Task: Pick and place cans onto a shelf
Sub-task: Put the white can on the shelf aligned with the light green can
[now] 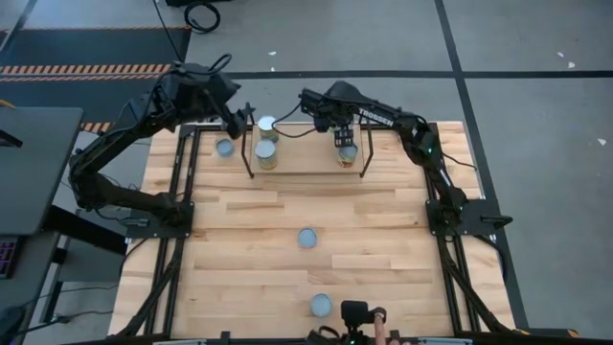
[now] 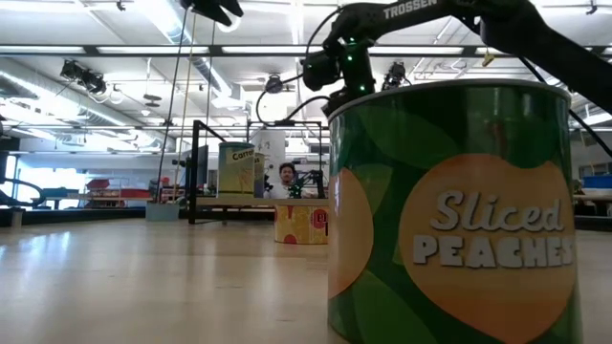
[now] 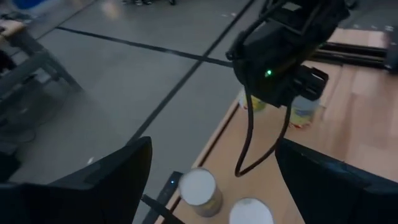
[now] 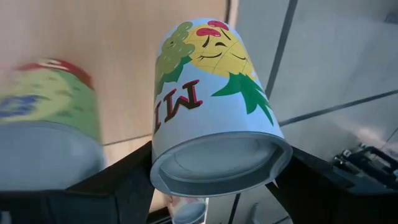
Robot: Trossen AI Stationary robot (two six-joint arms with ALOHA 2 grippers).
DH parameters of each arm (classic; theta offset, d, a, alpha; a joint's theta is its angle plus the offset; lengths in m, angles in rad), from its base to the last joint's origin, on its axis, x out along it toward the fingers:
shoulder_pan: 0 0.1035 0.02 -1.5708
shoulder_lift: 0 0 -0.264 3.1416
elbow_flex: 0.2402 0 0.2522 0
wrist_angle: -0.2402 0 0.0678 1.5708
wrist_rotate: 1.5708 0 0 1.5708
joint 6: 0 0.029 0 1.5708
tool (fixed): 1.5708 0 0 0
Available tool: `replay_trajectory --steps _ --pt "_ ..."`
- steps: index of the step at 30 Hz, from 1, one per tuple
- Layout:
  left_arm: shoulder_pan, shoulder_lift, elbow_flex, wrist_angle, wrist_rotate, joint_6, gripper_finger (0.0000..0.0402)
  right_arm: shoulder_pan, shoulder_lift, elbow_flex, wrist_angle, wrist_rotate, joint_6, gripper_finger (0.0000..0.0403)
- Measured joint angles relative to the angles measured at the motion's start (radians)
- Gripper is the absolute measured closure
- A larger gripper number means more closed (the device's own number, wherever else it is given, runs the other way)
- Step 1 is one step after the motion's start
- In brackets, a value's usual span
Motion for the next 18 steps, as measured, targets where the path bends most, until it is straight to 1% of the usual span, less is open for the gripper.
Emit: replay_trajectory --steps 2,8,11,14,18 --pt "0.0 0.0 0.0 -0.016 0.015 0.01 0.0054 0.006 0.0 0.0 0.0 0.0 -0.013 0.0111" --pt "0.0 -0.001 0.0 -0.06 0.019 0.014 0.0054 -0.006 0.0 0.0 0.0 0.03 -0.195 0.0111" --pt "0.0 -0.001 0.0 -0.073 0.019 0.014 0.0054 -0.013 0.0 0.0 0.0 0.029 -0.272 0.0111" --pt "0.0 -0.001 0.0 -0.075 0.02 0.014 0.0054 -0.02 0.0 -0.003 0.003 -0.001 -0.293 0.0111" --pt "0.0 -0.001 0.0 -0.075 0.019 0.014 0.0054 -0.024 -0.001 -0.055 0.0 0.005 -0.308 0.0109"
